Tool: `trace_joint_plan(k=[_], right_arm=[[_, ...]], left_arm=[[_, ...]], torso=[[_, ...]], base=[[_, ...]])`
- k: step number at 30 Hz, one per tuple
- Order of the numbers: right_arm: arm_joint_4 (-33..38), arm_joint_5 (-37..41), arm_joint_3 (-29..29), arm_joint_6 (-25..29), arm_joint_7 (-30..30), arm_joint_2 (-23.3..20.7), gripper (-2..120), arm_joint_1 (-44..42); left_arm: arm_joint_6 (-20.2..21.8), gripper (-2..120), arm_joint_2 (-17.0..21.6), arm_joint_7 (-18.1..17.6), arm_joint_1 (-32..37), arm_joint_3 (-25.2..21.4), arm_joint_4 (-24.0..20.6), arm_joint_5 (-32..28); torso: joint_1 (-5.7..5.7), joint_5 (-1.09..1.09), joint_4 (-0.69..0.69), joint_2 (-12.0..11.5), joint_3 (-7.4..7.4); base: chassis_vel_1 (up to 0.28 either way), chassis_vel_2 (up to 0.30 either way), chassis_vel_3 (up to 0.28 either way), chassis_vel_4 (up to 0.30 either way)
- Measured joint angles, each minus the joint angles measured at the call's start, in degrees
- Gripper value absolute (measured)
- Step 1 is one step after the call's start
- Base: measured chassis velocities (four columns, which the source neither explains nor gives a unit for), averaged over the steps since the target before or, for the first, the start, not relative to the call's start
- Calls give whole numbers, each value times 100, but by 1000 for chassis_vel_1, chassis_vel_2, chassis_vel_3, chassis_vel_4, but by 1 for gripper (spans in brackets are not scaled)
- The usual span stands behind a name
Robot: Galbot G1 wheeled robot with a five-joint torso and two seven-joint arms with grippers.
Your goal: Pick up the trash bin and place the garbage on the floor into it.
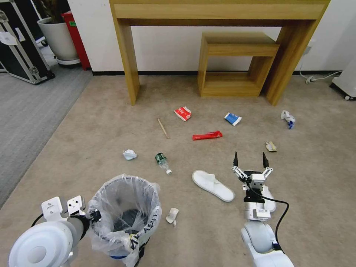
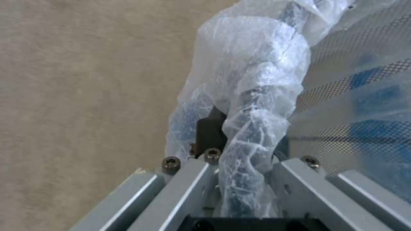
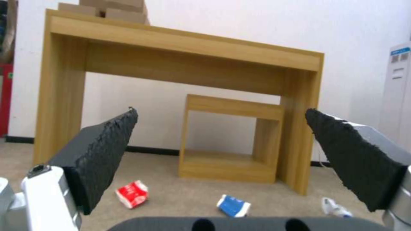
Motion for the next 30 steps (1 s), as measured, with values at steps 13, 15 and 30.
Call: trace_joint_plan(k=[13,15,30], right_arm=[[142,31,-23,9,19,-41,100,-103],[158,64,-34,7,15,-48,100,-110],[99,11,-50,-42,90,-106,100,-29]], left_arm=[[2,0,-87,12,173,-56,-97,121],[0,0,-86,10,173,-71,-97,134],[8,0,-125,9,191,-25,-70,161]], torso=[[-1,2,0,0,-2],[0,2,1,-1,-1],[0,3,-3,0,-1]], base=[[280,272,-272,-265],[298,300,-271,-303],[43,48,-41,-54]])
